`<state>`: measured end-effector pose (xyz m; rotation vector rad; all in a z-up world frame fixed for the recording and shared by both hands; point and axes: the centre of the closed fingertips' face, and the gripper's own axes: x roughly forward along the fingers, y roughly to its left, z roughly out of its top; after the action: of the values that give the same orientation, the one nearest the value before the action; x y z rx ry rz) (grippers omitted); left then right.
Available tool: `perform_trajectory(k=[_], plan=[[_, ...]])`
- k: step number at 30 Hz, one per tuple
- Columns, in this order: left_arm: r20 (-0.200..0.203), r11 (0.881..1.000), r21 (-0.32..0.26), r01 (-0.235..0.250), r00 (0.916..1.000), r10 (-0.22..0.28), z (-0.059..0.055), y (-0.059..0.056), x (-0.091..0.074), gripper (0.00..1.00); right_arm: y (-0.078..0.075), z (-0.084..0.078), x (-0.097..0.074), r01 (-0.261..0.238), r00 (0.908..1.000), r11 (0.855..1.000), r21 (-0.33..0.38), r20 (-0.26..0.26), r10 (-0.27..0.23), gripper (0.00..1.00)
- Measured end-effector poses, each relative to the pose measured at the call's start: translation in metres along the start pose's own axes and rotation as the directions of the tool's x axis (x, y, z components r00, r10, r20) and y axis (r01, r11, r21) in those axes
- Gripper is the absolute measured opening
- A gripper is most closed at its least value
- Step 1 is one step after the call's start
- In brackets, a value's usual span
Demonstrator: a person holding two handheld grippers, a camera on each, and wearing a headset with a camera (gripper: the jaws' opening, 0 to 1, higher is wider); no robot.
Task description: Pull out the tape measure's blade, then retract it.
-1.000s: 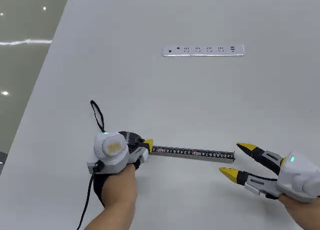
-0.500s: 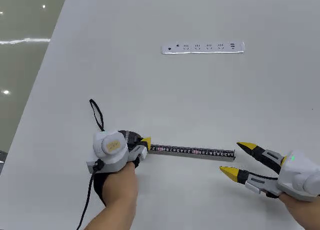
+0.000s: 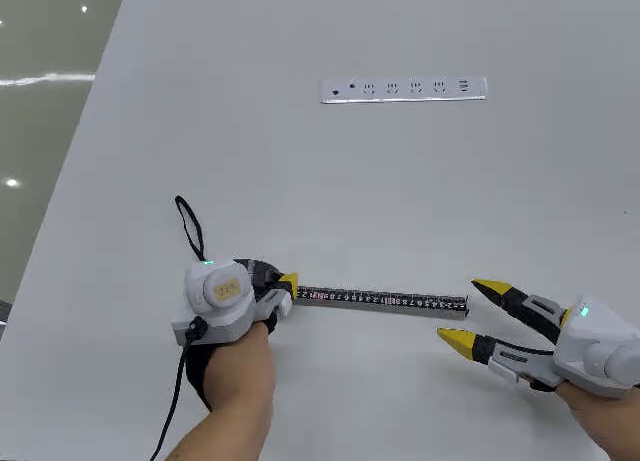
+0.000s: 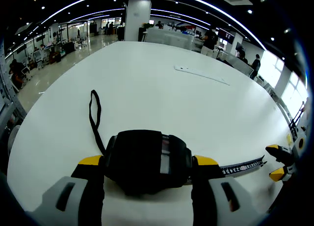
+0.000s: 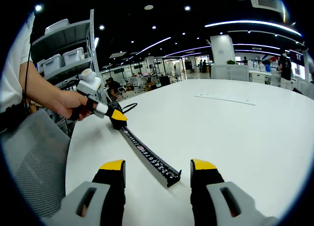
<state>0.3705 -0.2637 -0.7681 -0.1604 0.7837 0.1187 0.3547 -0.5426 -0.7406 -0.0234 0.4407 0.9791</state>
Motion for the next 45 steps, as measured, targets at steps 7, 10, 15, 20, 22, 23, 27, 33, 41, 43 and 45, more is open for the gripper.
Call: perform_trajectory(k=[7, 10, 15, 20, 22, 23, 27, 33, 41, 43, 45], plan=[[-0.002, 1.000, 0.010, 0.000, 1.0000, 0.000, 0.000, 0.000, 0.000, 0.70, 0.000, -0.002, 0.000, -0.001, 1.0000, 1.000, 0.001, -0.005, 0.001, 0.53], [-0.001, 1.000, 0.013, 0.000, 1.0000, 0.000, -0.001, 0.000, 0.000, 0.70, 0.000, -0.002, 0.000, -0.002, 1.0000, 1.000, 0.000, -0.006, 0.002, 0.53], [0.000, 1.000, 0.014, 0.000, 1.0000, 0.000, -0.001, 0.000, 0.001, 0.71, 0.002, -0.006, 0.002, -0.029, 0.9991, 1.000, 0.013, -0.030, 0.029, 0.45], [-0.001, 1.000, 0.012, 0.001, 1.0000, -0.001, -0.001, 0.000, 0.001, 0.71, -0.002, -0.006, 0.005, -0.041, 0.9985, 0.999, 0.006, -0.036, 0.041, 0.39], [-0.004, 1.000, 0.011, 0.000, 1.0000, 0.000, -0.001, 0.000, 0.001, 0.71, -0.005, -0.009, 0.006, -0.047, 0.9978, 0.999, 0.000, -0.046, 0.047, 0.38], [-0.003, 1.000, 0.011, 0.000, 1.0000, 0.000, -0.001, 0.000, 0.001, 0.71, -0.005, -0.010, 0.006, -0.053, 0.9973, 0.999, -0.004, -0.050, 0.052, 0.37], [-0.003, 1.000, 0.011, -0.001, 1.0000, 0.001, -0.001, 0.000, 0.001, 0.71, -0.007, -0.012, 0.006, -0.069, 0.9954, 0.997, -0.019, -0.068, 0.067, 0.34], [-0.001, 1.000, 0.010, -0.001, 1.0000, 0.001, -0.001, 0.000, 0.001, 0.71, -0.013, -0.017, 0.007, -0.094, 0.9932, 0.995, -0.032, -0.072, 0.092, 0.30], [-0.001, 1.000, 0.011, -0.001, 1.0000, 0.001, -0.001, 0.001, 0.001, 0.71, -0.011, -0.023, 0.007, -0.136, 0.9877, 0.990, -0.030, -0.081, 0.133, 0.26], [0.000, 1.000, 0.012, -0.001, 1.0000, 0.001, -0.001, 0.001, 0.001, 0.71, -0.011, -0.029, 0.008, -0.145, 0.9848, 0.988, -0.043, -0.102, 0.140, 0.25], [-0.001, 1.000, 0.012, -0.002, 1.0000, 0.002, -0.001, 0.001, 0.001, 0.71, -0.012, -0.029, 0.009, -0.146, 0.9851, 0.988, -0.041, -0.097, 0.142, 0.23]])
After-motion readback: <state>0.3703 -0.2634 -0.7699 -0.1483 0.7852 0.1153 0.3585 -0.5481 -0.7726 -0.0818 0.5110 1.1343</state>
